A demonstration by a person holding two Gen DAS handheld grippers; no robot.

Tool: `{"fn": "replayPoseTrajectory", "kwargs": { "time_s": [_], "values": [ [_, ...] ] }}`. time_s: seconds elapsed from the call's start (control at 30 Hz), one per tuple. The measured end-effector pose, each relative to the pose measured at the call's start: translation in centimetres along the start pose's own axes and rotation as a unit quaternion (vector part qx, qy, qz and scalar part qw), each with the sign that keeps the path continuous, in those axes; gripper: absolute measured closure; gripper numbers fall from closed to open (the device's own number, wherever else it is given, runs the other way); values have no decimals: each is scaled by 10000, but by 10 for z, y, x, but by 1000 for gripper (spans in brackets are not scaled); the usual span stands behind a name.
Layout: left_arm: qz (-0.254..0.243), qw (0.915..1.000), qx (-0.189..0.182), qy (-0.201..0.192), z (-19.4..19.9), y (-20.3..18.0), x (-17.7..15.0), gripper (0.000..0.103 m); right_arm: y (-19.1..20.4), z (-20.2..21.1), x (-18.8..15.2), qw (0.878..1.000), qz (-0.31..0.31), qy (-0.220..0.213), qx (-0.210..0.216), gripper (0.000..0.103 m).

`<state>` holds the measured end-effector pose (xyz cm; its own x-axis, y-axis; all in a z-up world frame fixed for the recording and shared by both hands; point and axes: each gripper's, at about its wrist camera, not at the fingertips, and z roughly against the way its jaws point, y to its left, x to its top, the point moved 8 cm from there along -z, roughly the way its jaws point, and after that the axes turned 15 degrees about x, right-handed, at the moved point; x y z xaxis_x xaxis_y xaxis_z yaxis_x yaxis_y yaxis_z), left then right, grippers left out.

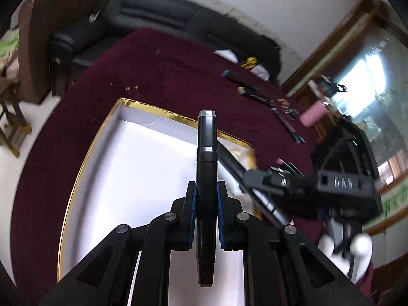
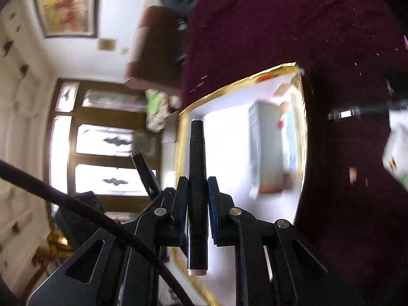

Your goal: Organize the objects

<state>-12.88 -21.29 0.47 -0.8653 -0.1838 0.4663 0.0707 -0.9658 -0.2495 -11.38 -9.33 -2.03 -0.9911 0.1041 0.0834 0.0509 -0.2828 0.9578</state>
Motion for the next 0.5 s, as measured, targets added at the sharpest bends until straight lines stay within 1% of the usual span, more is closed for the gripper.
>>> {"fn": "replayPoseTrajectory", "kwargs": {
  "time_s": [0.1, 0.17, 0.2, 0.33, 0.43, 0.47, 0.5],
  "values": [
    [41, 9996, 133, 237, -36, 5, 10, 92, -14, -14, 8, 9994, -78, -45, -320, 89],
    [45, 9992, 145, 366, -54, 4, 11, 92, -14, -9, 5, 9991, -28, 33, -414, 88],
    [49, 9990, 153, 424, -62, 4, 11, 92, -16, -9, 4, 9983, 29, 45, -586, 87],
    [46, 9986, 177, 489, -79, 5, 12, 92, -18, -11, 10, 9948, 239, -53, -990, 83],
    [117, 9985, 125, 517, -84, 2, 15, 87, -10, 1, 16, 9934, 423, -187, -1047, 76],
    [137, 9984, 139, 530, -86, 2, 20, 81, -7, 4, 18, 9928, 495, -239, -1068, 74],
    [141, 9982, 148, 557, -88, 0, 19, 78, -4, 9, 19, 9922, 567, -292, -1067, 72]
  ]
}}
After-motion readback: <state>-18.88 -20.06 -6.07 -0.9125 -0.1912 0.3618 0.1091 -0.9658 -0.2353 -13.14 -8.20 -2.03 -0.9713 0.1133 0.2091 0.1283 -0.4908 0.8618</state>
